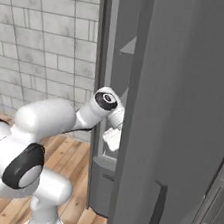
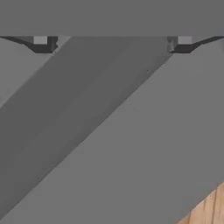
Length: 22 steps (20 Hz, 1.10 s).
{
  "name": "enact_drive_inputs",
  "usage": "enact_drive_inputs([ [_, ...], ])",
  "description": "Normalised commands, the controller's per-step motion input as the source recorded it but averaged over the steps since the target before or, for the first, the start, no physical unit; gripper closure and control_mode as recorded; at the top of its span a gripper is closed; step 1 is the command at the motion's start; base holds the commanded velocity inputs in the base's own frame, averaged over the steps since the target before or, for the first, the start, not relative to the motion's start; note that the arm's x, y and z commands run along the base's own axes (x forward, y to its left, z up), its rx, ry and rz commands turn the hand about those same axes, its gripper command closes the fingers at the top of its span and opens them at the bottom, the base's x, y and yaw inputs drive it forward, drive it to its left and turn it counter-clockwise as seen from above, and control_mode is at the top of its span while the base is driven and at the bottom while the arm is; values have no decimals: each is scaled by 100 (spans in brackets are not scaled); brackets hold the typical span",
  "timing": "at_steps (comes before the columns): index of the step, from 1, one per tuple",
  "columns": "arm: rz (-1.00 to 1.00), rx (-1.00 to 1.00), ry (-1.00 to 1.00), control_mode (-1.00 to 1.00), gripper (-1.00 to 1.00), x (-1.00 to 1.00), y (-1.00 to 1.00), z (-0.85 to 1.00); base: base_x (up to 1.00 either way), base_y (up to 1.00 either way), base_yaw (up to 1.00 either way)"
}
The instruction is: Take the donuts from the fridge and place them on the empty tray on the dining counter.
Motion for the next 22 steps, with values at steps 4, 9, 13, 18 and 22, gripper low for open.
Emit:
enact_drive_inputs([
  [4, 0, 0, 20, -100, -100, -100, -100, -60, 0, 0, 0],
  [9, 0, -1, -3, -100, -100, -100, -95, 28, 0, 0, 0],
  [13, 0, -6, -15, -100, -100, -100, -57, 84, 0, 0, 0],
  [18, 0, -3, -18, -100, -100, -99, 18, 100, 0, 0, 0],
  [22, 3, -16, -9, -100, -100, -86, 96, 42, 0, 0, 0],
])
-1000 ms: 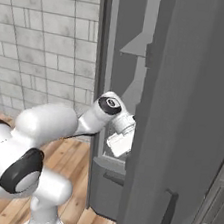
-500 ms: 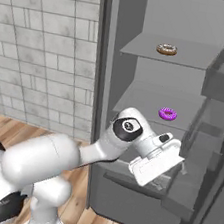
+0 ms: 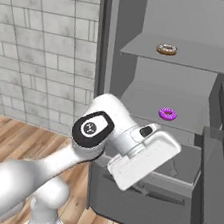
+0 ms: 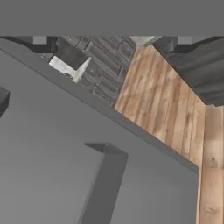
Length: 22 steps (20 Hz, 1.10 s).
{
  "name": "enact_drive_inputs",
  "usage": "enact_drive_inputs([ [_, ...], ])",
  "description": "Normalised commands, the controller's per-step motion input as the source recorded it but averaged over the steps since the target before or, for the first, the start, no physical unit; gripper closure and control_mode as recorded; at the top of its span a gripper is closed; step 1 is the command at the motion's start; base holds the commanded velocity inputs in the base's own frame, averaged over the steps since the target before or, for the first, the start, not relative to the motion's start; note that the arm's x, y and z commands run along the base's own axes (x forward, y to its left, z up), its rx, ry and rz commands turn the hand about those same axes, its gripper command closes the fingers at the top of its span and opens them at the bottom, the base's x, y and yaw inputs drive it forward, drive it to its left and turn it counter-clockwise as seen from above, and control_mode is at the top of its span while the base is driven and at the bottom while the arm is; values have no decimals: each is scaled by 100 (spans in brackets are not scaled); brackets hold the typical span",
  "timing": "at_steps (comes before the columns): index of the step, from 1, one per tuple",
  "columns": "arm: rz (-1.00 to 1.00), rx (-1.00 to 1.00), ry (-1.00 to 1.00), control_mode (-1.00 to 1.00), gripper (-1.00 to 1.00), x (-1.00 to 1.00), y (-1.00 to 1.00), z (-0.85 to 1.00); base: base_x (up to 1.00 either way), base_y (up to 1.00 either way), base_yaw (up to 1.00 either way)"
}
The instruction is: Take the donuts from the fridge and place them on the empty tray on the dining counter.
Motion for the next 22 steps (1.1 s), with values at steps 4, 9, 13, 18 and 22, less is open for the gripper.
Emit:
enact_drive_inputs([
  [4, 8, -13, -10, -100, -100, -15, 100, 48, 0, 0, 0],
  [9, 3, 21, -46, -100, -100, 21, 89, 38, 0, 0, 0],
  [13, 0, 57, -71, -100, -100, 40, 71, 37, 0, 0, 0],
  [18, 24, 58, -66, -100, -100, 38, 67, 21, 0, 0, 0],
  [22, 53, 34, -50, -100, -100, 6, 63, -1, 0, 0, 0],
])
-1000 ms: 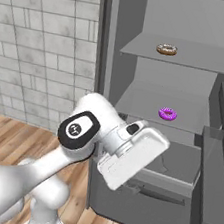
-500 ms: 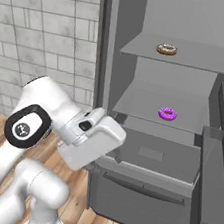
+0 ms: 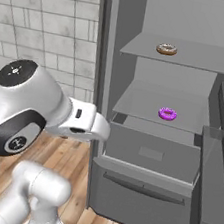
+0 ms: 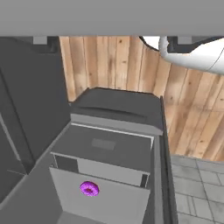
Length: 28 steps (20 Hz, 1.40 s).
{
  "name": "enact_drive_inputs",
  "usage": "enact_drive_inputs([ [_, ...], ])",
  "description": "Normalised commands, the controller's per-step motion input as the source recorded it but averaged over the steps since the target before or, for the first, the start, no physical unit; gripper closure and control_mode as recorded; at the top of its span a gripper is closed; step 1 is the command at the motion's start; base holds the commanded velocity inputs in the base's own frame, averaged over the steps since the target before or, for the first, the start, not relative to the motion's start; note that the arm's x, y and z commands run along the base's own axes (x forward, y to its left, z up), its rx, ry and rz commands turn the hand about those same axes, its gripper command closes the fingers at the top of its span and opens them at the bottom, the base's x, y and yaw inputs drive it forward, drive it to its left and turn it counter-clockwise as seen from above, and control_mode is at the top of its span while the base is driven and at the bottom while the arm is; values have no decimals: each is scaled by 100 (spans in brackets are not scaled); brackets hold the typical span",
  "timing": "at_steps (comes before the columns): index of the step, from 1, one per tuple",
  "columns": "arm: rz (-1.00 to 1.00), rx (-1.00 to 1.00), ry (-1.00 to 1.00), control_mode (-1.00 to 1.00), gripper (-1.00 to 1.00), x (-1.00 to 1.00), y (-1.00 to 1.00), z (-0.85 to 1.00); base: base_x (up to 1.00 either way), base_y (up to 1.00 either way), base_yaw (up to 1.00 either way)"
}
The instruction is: Take the donuts from the fridge and place them on the empty tray on the dining counter.
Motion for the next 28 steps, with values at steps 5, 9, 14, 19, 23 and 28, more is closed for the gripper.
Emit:
enact_drive_inputs([
  [5, 53, 28, -54, -100, -100, 4, 69, -28, 0, 0, 0],
  [9, 24, 10, -21, -100, -100, 6, 59, -18, 0, 0, 0],
  [14, -11, -5, 2, -100, -100, 24, 44, 0, 0, 0, 0],
  [19, -31, -7, 13, -100, -100, 14, 33, 0, 0, 0, 0],
  [23, -29, -3, 6, -100, -100, 0, -3, -1, 0, 0, 0],
  [28, -12, 0, 0, -100, -100, -2, -28, 0, 0, 0, 0],
])
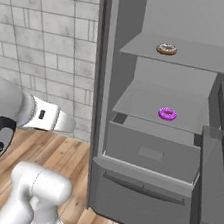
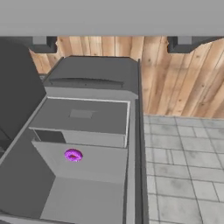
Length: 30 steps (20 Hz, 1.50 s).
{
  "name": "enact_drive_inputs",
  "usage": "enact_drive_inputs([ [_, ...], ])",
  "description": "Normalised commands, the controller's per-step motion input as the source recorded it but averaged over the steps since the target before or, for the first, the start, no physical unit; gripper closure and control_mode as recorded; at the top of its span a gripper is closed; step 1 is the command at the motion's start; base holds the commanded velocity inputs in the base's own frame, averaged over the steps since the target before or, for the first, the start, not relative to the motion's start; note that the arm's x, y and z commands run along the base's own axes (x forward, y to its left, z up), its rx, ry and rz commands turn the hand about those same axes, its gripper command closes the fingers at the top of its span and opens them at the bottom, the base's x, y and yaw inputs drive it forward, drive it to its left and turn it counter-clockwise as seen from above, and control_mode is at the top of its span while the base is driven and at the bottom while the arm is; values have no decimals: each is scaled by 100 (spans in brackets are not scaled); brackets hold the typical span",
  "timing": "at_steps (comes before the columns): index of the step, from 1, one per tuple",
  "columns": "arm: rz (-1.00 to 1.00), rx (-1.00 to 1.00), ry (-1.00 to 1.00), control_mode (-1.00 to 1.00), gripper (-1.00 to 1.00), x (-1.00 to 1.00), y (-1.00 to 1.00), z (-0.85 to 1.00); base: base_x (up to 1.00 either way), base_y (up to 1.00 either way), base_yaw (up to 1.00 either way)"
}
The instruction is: Take the donuts from the fridge and place them on the empty tray on the dining counter.
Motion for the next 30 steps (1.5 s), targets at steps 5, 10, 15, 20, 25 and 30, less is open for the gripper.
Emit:
enact_drive_inputs([
  [5, 0, 0, 0, 100, -100, -1, -6, 0, -3, -33, 0],
  [10, 0, 0, 0, 100, -100, 0, 0, 0, 4, -44, 0],
  [15, 0, 0, 0, 100, -100, 0, 0, 0, 19, -27, 0],
  [20, 0, 0, 0, 100, -100, 0, 0, 0, 44, -38, -2],
  [25, 0, 0, 0, 100, -100, 0, 0, 0, 69, -59, 0],
  [30, 0, 0, 0, 100, -100, 0, 0, 0, 87, -31, -1],
])
